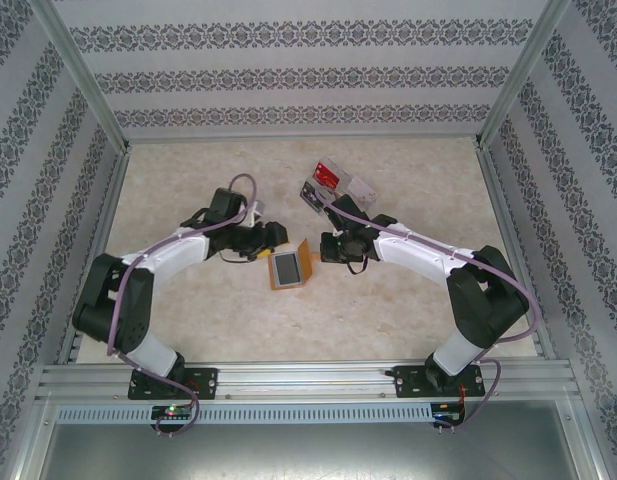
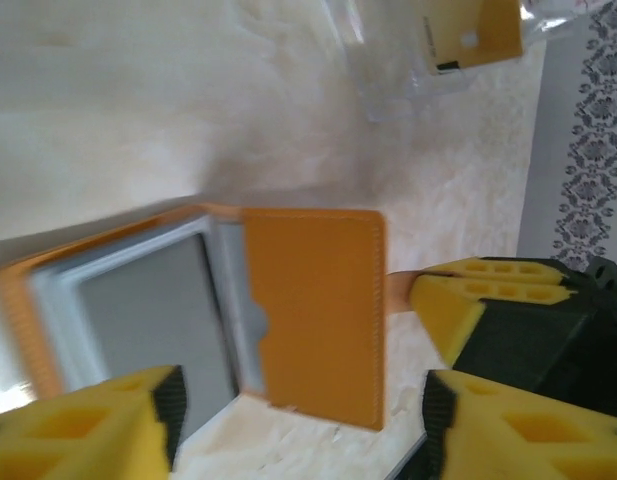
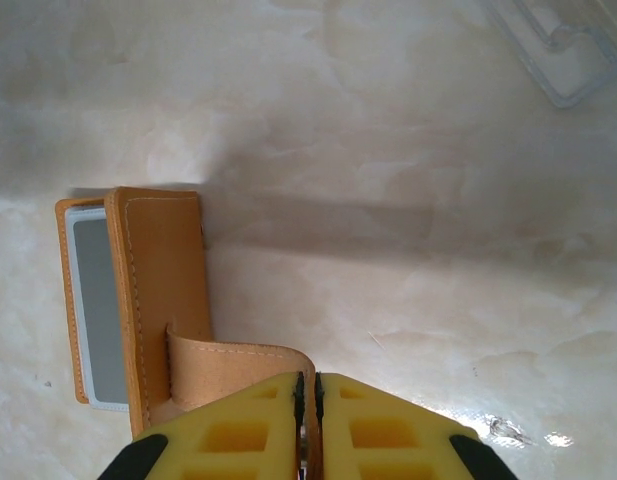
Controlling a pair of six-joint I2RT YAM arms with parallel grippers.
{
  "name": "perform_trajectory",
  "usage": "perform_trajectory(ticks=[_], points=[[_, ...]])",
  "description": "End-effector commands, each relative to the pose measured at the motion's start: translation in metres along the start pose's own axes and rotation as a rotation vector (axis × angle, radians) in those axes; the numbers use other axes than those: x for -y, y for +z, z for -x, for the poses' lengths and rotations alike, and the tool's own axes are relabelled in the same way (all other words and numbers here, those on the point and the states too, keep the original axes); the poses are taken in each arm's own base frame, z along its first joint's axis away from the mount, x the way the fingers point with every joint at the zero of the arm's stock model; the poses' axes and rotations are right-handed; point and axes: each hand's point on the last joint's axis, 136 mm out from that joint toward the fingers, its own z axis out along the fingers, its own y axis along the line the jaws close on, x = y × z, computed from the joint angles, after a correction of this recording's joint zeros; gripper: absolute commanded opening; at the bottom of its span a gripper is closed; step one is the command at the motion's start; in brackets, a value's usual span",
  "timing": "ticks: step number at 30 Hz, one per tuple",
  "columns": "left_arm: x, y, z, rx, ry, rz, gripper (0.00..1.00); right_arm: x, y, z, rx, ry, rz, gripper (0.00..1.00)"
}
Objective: Take the credit cards out of the card holder
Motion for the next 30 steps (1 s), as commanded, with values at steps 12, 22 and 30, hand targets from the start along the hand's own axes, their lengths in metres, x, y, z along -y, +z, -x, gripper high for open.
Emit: perform_trajectory(ticks=[12,22,30], points=[[0.004,0.074,-0.002,-0.11,0.086,0.022,0.22,0.019,-0.003,0.001,-0.004,0.008,-0.016,0.17],[-0.021,0.091,-0.008,-0.193,0.037,0.104,0.2,-0.018,-0.047,0.027,0.065,0.026,0.115,0.41],[-0.029,0.092,-0.009,-0.203,0.03,0.146,0.17,-0.059,-0.02,0.005,-0.016,0.005,0.168,0.29]])
